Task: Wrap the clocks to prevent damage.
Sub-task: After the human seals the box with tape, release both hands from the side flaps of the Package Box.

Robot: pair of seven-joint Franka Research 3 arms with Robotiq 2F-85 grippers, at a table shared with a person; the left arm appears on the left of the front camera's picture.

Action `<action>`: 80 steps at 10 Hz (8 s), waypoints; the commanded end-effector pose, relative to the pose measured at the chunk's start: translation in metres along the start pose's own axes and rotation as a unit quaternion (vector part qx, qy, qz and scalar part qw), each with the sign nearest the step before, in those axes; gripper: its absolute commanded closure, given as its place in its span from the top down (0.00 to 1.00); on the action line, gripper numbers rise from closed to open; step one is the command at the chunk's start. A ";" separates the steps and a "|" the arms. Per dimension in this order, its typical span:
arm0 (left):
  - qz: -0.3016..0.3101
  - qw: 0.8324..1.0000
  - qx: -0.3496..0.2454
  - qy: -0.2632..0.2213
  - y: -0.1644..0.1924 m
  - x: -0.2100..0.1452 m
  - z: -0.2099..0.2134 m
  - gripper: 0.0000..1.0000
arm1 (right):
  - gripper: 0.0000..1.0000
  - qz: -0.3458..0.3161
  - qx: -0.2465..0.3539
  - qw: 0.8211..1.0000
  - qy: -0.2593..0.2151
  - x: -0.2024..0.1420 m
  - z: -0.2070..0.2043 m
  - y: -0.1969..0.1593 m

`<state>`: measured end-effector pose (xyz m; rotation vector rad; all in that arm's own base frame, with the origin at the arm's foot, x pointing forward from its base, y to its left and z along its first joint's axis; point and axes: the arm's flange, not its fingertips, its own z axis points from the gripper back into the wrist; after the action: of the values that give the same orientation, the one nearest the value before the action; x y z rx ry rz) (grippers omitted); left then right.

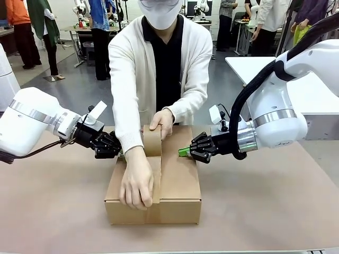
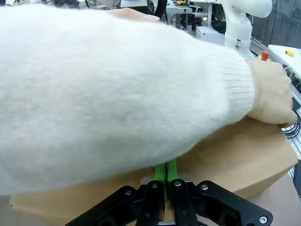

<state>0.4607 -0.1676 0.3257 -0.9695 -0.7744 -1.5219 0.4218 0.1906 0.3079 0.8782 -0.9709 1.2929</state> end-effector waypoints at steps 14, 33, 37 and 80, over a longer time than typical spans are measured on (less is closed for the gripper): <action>-0.005 1.000 0.003 0.005 0.000 -0.002 -0.002 0.00 | 0.01 -0.005 -0.001 1.000 0.005 -0.005 -0.003 0.001; -0.005 1.000 0.003 0.005 0.000 -0.002 -0.002 0.00 | 0.01 -0.005 -0.001 1.000 0.005 -0.005 -0.003 0.001; -0.005 1.000 0.003 0.005 0.000 -0.002 -0.002 0.00 | 0.01 -0.005 -0.001 1.000 0.005 -0.005 -0.003 0.001; 0.076 0.983 0.071 0.154 -0.095 0.159 0.211 0.00 | 0.01 -0.029 -0.122 0.972 0.199 0.209 0.209 0.044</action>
<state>0.3901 -0.0331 0.5659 -0.6584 -0.5725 -1.4128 0.3653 0.0705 0.5784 0.4507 -0.7758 1.2050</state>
